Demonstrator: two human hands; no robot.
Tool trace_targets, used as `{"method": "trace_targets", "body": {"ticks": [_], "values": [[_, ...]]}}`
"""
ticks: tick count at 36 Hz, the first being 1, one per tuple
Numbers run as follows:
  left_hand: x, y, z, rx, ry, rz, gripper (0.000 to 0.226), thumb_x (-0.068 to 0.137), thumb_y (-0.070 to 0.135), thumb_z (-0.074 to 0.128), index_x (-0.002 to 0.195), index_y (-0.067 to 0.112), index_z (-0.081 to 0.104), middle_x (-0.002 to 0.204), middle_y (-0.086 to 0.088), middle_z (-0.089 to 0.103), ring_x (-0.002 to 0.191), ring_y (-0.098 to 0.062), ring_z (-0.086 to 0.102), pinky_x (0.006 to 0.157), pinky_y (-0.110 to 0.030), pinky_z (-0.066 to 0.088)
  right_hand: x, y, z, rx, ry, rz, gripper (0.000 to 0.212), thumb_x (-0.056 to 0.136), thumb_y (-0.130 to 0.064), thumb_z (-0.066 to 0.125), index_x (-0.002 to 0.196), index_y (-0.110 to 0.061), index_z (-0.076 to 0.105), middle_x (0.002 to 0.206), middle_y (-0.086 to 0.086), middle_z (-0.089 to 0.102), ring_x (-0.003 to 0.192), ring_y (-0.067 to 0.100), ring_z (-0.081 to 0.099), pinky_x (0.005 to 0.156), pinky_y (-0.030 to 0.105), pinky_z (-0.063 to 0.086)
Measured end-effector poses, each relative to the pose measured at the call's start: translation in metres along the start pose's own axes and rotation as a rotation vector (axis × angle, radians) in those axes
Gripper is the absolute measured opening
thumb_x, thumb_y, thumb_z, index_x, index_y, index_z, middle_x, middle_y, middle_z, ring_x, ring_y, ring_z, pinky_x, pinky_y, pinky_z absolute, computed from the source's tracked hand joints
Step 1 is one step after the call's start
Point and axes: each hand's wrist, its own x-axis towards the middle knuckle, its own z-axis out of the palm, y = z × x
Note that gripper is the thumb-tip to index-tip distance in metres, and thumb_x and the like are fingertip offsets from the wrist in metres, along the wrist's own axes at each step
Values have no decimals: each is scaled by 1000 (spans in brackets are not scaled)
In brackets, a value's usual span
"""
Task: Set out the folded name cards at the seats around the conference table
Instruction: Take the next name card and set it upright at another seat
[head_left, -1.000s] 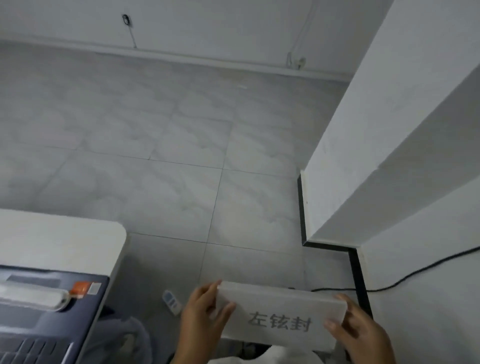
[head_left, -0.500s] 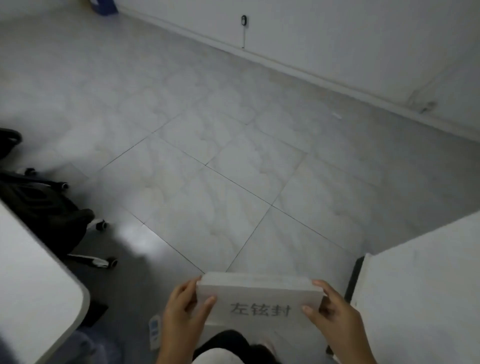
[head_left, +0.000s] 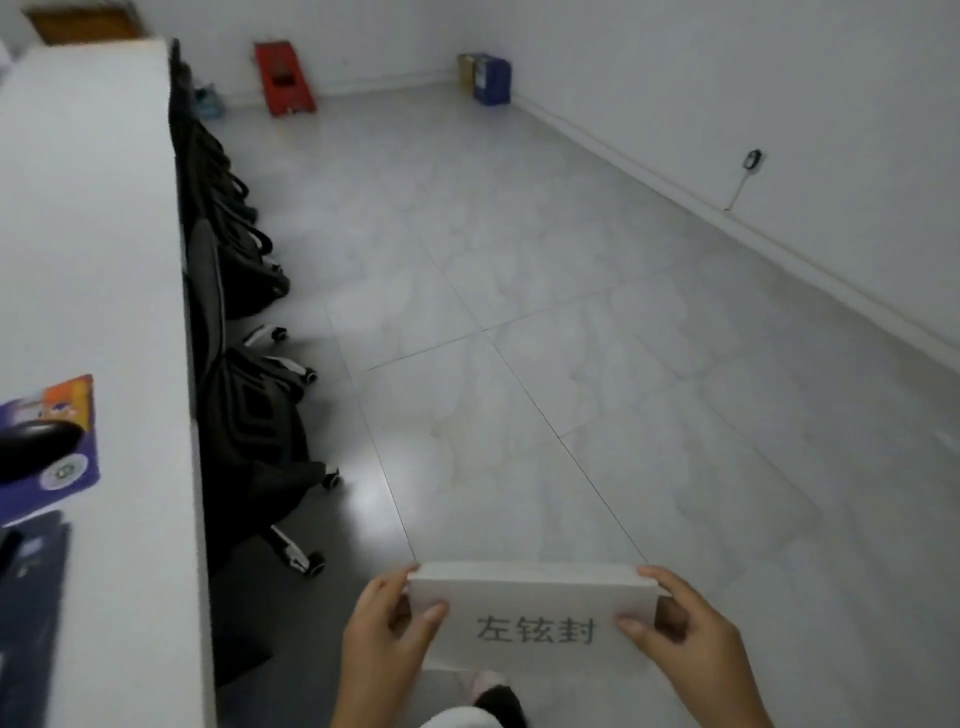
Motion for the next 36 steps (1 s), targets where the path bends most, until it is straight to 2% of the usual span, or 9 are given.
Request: {"method": "trace_targets", "body": {"ticks": [3, 5, 11, 15, 18, 22, 28, 31, 36], "values": [[47, 12, 1, 5, 49, -6, 33, 66, 6, 73, 89, 26, 59, 92, 5, 60, 77, -10, 64, 64, 1, 45, 53, -23, 16, -18, -25, -10, 45, 57, 15, 74, 84, -19, 62, 50, -14, 69, 51, -15, 58, 52, -3, 41], [75, 14, 3, 11, 74, -24, 36, 68, -4, 70, 94, 19, 59, 95, 3, 57, 79, -17, 62, 63, 2, 44, 87, -37, 27, -23, -71, -17, 45, 58, 15, 74, 84, -20, 62, 49, -22, 67, 51, -15, 58, 52, -3, 42], [159, 14, 13, -55, 161, -149, 38, 67, -8, 70, 95, 15, 60, 94, 1, 57, 73, 5, 62, 62, -1, 47, 192, -69, 56, -45, -212, 6, 48, 57, 13, 75, 76, -29, 62, 53, -17, 69, 52, -6, 62, 56, 2, 47], [241, 28, 23, -101, 263, -168, 38, 67, -10, 69, 94, 15, 59, 95, 5, 56, 67, 8, 62, 60, -1, 46, 290, -102, 87, -39, -311, -39, 48, 57, 12, 75, 77, -29, 62, 56, -15, 71, 54, -5, 63, 57, 4, 48], [302, 46, 28, -93, 343, -135, 38, 69, -8, 68, 95, 17, 58, 96, 8, 54, 74, -4, 64, 63, -1, 48, 364, -135, 112, -51, -386, -94, 46, 58, 13, 74, 78, -27, 61, 54, -19, 69, 51, -8, 61, 54, 2, 46], [372, 68, 30, -79, 459, -151, 37, 69, -8, 68, 101, 10, 61, 101, -4, 56, 86, -23, 63, 66, -3, 49, 453, -185, 147, -87, -495, -167, 47, 60, 13, 73, 78, -29, 61, 55, -18, 70, 50, -5, 61, 55, 5, 49], [441, 93, 19, -133, 620, -246, 35, 70, -5, 69, 97, 13, 60, 101, -1, 55, 85, -14, 63, 69, -15, 51, 543, -245, 211, -146, -697, -217, 46, 62, 11, 72, 80, -29, 61, 57, -19, 70, 53, -4, 63, 52, 5, 48], [473, 98, 2, -180, 711, -272, 35, 69, -9, 68, 90, 17, 58, 94, 6, 54, 73, 2, 63, 62, -3, 47, 575, -270, 256, -173, -799, -218, 43, 62, 11, 73, 82, -25, 62, 56, -15, 71, 52, -3, 63, 52, 5, 48], [536, 98, -44, -145, 809, -241, 43, 70, -3, 69, 84, 35, 55, 99, 12, 54, 85, -13, 61, 68, -3, 48, 619, -317, 340, -193, -869, -294, 43, 62, 12, 72, 88, -21, 62, 58, -19, 70, 55, -3, 64, 52, 6, 49]]}}
